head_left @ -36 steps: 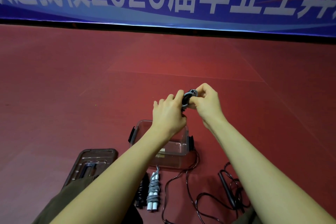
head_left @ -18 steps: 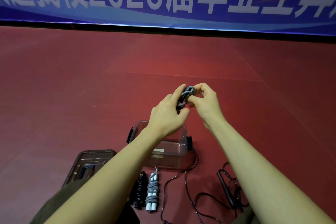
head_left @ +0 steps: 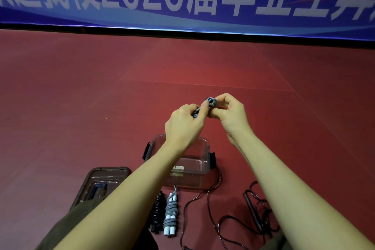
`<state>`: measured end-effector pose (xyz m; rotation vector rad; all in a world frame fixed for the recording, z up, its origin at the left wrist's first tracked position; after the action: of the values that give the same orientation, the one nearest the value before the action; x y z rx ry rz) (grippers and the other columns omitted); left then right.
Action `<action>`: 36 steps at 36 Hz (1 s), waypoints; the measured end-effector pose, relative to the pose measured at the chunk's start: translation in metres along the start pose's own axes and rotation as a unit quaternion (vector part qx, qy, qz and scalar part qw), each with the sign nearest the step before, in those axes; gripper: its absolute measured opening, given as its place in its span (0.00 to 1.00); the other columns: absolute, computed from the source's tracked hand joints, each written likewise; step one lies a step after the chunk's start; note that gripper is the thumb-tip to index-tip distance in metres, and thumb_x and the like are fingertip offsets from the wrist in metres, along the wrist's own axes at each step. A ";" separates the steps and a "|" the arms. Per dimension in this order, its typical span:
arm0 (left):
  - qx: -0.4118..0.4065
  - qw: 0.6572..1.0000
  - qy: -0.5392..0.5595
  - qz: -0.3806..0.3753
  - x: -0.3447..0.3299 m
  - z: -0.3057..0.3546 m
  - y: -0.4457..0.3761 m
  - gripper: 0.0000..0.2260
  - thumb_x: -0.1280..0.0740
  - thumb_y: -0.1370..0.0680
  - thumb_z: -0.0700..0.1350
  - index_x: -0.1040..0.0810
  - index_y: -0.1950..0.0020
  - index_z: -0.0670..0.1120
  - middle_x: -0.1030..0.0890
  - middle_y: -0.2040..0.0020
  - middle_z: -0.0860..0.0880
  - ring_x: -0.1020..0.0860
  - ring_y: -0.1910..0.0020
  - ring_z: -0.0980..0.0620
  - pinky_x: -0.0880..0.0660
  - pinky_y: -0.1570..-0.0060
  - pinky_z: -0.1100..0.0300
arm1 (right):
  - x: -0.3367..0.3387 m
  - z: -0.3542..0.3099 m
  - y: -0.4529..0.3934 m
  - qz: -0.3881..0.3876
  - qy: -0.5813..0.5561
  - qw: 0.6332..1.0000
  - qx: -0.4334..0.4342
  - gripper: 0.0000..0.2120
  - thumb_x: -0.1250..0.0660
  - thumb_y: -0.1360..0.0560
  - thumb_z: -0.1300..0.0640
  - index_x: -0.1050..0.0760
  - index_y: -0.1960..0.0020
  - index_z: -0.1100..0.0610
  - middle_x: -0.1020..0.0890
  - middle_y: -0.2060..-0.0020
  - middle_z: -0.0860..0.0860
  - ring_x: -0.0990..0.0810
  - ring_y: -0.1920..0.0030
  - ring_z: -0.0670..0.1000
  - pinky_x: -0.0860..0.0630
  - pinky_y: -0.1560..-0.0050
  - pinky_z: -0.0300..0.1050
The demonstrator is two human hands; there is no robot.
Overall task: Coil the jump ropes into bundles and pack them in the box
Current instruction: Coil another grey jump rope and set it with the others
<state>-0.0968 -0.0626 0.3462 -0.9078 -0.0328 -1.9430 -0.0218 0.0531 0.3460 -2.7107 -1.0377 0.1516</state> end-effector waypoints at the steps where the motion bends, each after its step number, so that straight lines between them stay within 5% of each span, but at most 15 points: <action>1: 0.000 1.000 0.001 0.001 0.000 0.000 -0.001 0.24 0.47 0.22 0.64 0.25 0.63 0.46 0.22 0.65 0.50 0.23 0.60 0.47 0.29 0.60 0.55 | 0.000 0.000 0.000 -0.001 -0.005 1.000 0.002 0.15 0.33 0.36 0.77 0.28 0.64 0.58 0.21 0.66 0.52 0.23 0.63 0.48 0.24 0.59 0.42; 11: 0.009 1.000 0.004 0.012 0.005 -0.002 -0.004 0.23 0.46 0.22 0.62 0.27 0.62 0.45 0.21 0.64 0.49 0.23 0.61 0.47 0.29 0.59 0.55 | -0.008 0.001 0.005 -0.058 -0.144 0.987 -0.052 0.06 0.38 0.27 0.72 0.27 0.58 0.62 0.20 0.60 0.59 0.19 0.57 0.56 0.21 0.52 0.47; 19: 0.004 1.000 -0.005 0.015 0.007 0.000 -0.001 0.19 0.44 0.21 0.60 0.33 0.65 0.49 0.26 0.63 0.52 0.28 0.62 0.49 0.37 0.63 0.57 | -0.012 0.000 0.008 -0.078 -0.185 0.977 -0.066 0.04 0.36 0.25 0.68 0.27 0.57 0.61 0.20 0.60 0.57 0.18 0.59 0.53 0.24 0.52 0.44; 26: -0.025 1.000 -0.003 0.007 0.005 0.004 0.002 0.17 0.42 0.21 0.58 0.27 0.57 0.46 0.24 0.59 0.52 0.26 0.60 0.50 0.35 0.61 0.57 | -0.009 -0.001 0.006 -0.054 -0.159 0.985 -0.044 0.09 0.37 0.26 0.72 0.28 0.59 0.60 0.21 0.62 0.54 0.21 0.59 0.52 0.22 0.57 0.42; 31: -0.011 0.999 0.036 0.010 0.007 0.007 0.002 0.13 0.40 0.22 0.60 0.29 0.50 0.51 0.21 0.61 0.54 0.23 0.61 0.51 0.29 0.60 0.57 | -0.006 -0.002 0.005 -0.033 -0.097 0.995 -0.018 0.09 0.36 0.26 0.71 0.26 0.59 0.58 0.22 0.61 0.54 0.23 0.53 0.56 0.26 0.47 0.52; 36: -0.007 0.999 0.035 0.024 0.008 0.003 0.000 0.12 0.40 0.22 0.59 0.31 0.50 0.50 0.21 0.64 0.52 0.23 0.63 0.49 0.29 0.62 0.57 | -0.009 -0.005 0.006 -0.064 -0.035 0.997 -0.007 0.18 0.43 0.33 0.79 0.27 0.58 0.56 0.20 0.60 0.52 0.22 0.53 0.50 0.27 0.48 0.42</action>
<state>-0.0974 -0.0676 0.3528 -0.8411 0.0426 -1.9318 -0.0233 0.0415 0.3493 -2.6585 -1.2321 0.2193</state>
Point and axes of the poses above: each hand's wrist, its own y-axis away from the middle knuckle, its own x-axis out of the back of the hand, z = x × y, the point moved 7 cm from there along -y, towards the middle knuckle
